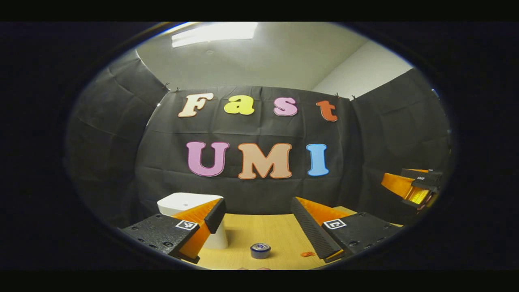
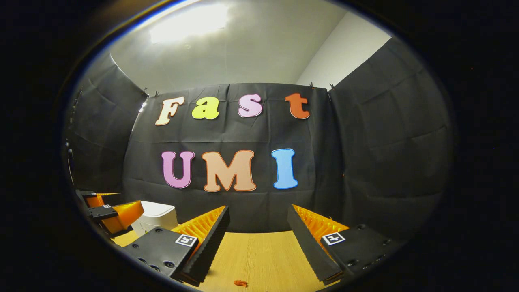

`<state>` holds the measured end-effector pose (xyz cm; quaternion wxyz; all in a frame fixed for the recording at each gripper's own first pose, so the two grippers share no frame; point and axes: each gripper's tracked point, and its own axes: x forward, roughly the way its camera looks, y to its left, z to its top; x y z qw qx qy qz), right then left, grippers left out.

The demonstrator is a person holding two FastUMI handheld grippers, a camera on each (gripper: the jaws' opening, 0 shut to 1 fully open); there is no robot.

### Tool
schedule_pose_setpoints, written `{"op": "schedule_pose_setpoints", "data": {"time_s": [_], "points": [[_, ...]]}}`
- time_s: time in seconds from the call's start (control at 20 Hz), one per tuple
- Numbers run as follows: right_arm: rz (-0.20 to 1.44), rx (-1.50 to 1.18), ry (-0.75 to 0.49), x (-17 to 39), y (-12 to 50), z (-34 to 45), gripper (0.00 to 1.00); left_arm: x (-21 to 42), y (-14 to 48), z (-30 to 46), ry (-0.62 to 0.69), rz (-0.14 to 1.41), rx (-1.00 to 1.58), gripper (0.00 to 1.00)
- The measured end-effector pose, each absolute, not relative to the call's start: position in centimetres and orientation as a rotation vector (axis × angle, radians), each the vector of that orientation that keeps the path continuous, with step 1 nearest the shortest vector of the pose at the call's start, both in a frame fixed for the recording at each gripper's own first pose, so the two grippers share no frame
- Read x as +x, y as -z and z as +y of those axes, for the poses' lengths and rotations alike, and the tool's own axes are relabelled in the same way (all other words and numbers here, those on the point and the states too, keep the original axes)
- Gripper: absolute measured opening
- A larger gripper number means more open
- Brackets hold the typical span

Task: Press the lid of the desktop garbage bin to open it, pick up the crumpled paper on the desktop and throw it into the bin, then pick up the pop can on the desktop and drop it into the bin, and finally close the garbage bin lid.

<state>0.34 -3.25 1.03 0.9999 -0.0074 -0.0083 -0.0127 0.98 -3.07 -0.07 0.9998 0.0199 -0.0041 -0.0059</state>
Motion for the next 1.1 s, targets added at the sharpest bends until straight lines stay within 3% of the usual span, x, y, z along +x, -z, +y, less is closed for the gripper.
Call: {"op": "schedule_pose_setpoints", "data": {"time_s": [1.1], "points": [[-0.002, -0.039, -0.075, 1.2, -0.4, -3.5, 0.95, 0.4, -0.8, -3.2, -0.073, -0.034, 0.052, 0.96]]}}
